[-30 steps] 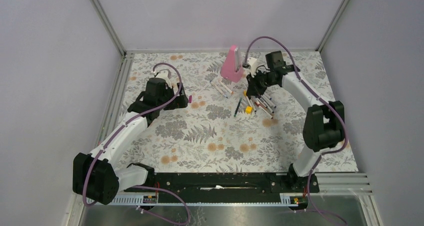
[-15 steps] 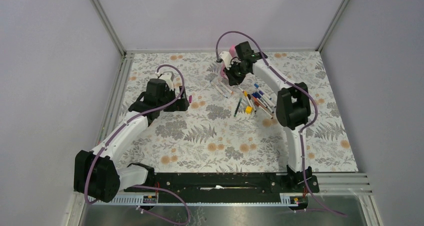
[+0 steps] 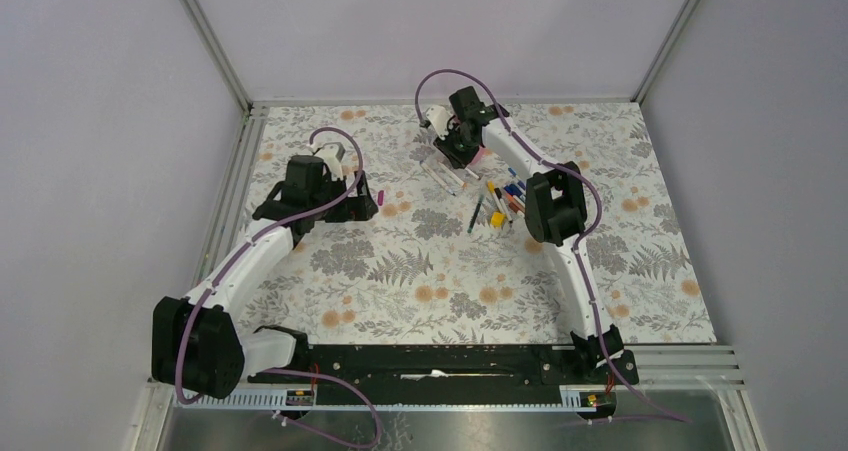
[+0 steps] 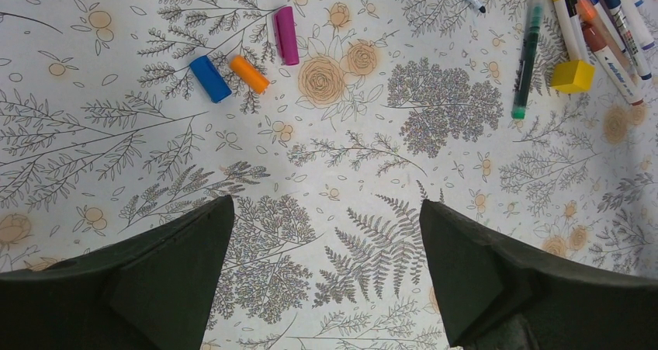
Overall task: Open the pen caps
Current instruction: Place the pen at the center of the board, then pick up the pen from the center of the board.
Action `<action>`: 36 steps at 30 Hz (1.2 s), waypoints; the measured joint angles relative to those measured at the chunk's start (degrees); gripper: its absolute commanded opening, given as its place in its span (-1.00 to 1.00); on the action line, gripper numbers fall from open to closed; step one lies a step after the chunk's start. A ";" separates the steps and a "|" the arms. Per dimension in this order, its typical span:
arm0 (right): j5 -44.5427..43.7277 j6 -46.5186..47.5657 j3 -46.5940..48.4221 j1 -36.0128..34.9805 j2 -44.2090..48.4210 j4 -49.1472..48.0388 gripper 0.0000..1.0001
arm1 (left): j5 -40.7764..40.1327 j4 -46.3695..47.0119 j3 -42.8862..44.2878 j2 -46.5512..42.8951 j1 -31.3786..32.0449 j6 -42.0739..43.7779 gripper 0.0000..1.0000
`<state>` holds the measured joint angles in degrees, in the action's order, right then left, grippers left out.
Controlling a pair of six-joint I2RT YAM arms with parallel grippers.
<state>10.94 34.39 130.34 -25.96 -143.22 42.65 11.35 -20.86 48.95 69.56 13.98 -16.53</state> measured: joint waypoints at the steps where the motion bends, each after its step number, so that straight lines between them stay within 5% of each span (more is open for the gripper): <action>1: -0.13 -0.20 0.00 0.00 -0.02 -0.04 -0.24 | 0.39 -0.02 0.00 0.00 -0.20 0.00 0.98; 15: -0.83 -2.10 -6.73 -0.37 5.49 0.74 -0.08 | 5.81 5.38 -2.73 -6.27 -5.49 -1.77 0.98; 29: 7.65 1.88 -52.83 0.87 52.11 -1.49 0.38 | 23.02 13.64 -9.03 -5.70 -8.26 -9.97 0.98; 36: 25.35 0.11 -75.65 18.75 66.95 -8.11 0.62 | 26.45 20.09 -15.76 -5.73 -4.83 -19.80 0.98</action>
<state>36.29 34.50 54.70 -7.20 -76.27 34.54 37.80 -0.78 33.19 63.83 9.15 -36.34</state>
